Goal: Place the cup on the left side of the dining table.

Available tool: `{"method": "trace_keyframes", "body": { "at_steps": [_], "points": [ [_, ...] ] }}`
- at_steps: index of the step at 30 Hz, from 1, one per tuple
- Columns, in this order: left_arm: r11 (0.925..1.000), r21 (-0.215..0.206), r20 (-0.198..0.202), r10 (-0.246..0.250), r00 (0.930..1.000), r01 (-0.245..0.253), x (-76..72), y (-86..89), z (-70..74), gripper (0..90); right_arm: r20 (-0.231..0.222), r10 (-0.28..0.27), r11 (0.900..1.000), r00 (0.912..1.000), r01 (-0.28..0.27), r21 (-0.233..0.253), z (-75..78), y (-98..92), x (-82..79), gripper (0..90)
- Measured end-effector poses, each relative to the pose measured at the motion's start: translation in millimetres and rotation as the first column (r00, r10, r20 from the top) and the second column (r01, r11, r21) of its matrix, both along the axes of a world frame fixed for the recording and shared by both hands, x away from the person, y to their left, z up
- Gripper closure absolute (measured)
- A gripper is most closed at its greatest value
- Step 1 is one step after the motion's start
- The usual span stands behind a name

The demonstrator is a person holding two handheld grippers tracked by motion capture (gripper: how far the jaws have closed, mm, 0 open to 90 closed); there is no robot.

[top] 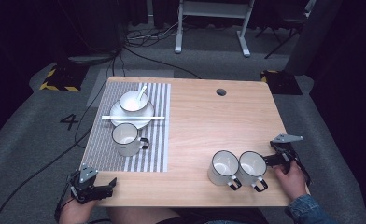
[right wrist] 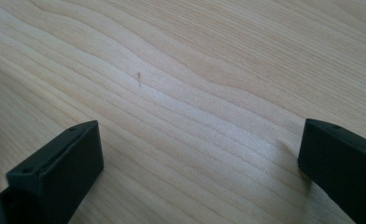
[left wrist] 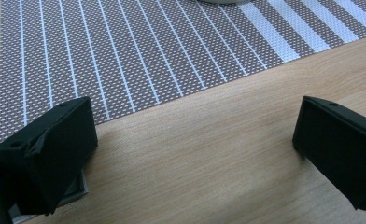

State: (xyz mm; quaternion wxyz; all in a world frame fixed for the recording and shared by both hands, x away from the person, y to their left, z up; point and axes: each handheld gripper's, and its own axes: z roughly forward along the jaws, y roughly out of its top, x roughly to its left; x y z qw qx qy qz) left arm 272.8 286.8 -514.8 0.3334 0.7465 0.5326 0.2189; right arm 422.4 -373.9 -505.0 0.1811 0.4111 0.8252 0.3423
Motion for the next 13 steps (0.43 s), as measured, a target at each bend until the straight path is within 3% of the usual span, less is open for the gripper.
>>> {"method": "trace_keyframes", "body": {
  "at_steps": [13],
  "points": [
    [0.9999,0.003,-0.004,-0.01,0.9999,0.01,-1.5,-1.6,0.6,0.1,0.001,0.001,1.0,1.0,-0.001,-0.001,0.0,-0.1,0.1,0.2]
  ]
}}
